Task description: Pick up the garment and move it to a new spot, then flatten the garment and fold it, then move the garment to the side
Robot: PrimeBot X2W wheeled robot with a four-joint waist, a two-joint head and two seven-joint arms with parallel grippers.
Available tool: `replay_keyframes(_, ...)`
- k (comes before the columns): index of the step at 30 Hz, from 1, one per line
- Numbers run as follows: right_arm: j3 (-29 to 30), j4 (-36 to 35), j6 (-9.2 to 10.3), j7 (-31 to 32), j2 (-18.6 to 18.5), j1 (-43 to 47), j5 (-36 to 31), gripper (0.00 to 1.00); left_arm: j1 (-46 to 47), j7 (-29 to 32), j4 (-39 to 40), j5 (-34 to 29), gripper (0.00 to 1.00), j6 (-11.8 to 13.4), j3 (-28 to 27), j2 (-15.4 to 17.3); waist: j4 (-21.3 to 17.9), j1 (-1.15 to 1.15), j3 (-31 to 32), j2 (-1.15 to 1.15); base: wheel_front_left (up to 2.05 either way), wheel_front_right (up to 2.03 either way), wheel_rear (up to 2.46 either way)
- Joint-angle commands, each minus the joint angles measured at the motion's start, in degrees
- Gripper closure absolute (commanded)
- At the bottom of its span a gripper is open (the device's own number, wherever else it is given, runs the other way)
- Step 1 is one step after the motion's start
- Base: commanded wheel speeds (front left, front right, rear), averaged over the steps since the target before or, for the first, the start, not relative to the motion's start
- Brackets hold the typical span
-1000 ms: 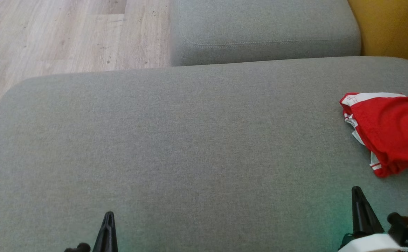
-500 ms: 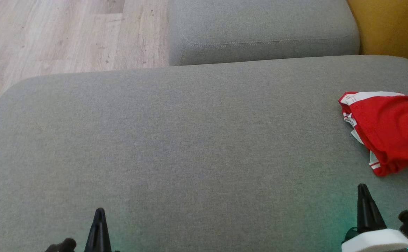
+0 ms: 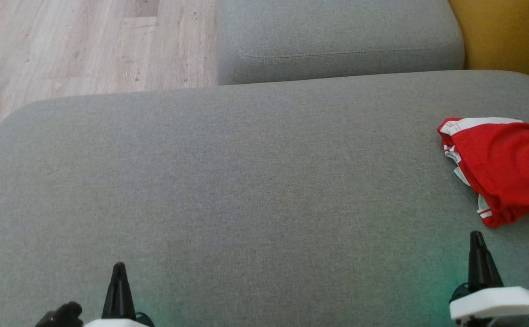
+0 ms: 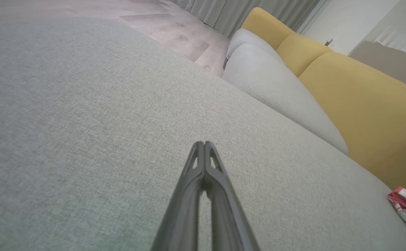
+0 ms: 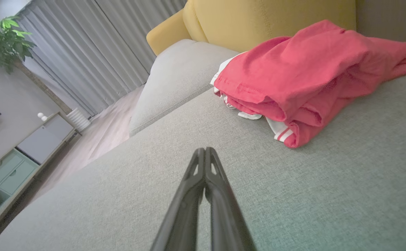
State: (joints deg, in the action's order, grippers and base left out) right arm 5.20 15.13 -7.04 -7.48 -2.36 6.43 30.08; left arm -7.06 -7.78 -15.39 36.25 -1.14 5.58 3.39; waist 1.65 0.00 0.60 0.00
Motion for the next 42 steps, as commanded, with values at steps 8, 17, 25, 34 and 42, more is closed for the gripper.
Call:
replay_keyframes(8,0.06,-1.73,-0.19,1.52,-0.26,-3.69,6.66,1.00,3.55,1.38,1.62,5.98,1.00,-0.90,-2.14,0.21,-0.15,0.00,-0.07,0.00,0.00,0.00,0.00)
replay_keyframes(17,0.21,-1.65,-0.22,3.00,-0.29,-4.76,13.26,1.00,4.70,2.86,1.59,11.99,1.00,-1.55,-3.25,0.18,-0.33,0.00,-0.16,0.00,0.00,0.00,0.00)
replay_keyframes(25,0.35,-1.59,-0.25,4.32,-0.32,-5.70,19.13,1.00,5.72,4.18,1.56,17.32,1.00,-2.13,-4.25,0.14,-0.49,0.00,-0.23,0.00,0.00,0.00,0.00)
replay_keyframes(34,0.48,-1.52,-0.27,5.64,-0.35,-6.65,25.00,1.00,6.74,5.50,1.53,22.64,1.00,-2.71,-5.26,0.10,-0.65,0.00,-0.30,0.00,0.00,0.00,0.00)
replay_keyframes(42,0.62,-1.46,-0.30,6.96,-0.37,-7.59,30.86,1.00,7.77,6.84,1.50,27.96,1.00,-3.28,-6.27,0.06,-0.81,0.00,-0.38,0.00,0.00,0.00,0.00)
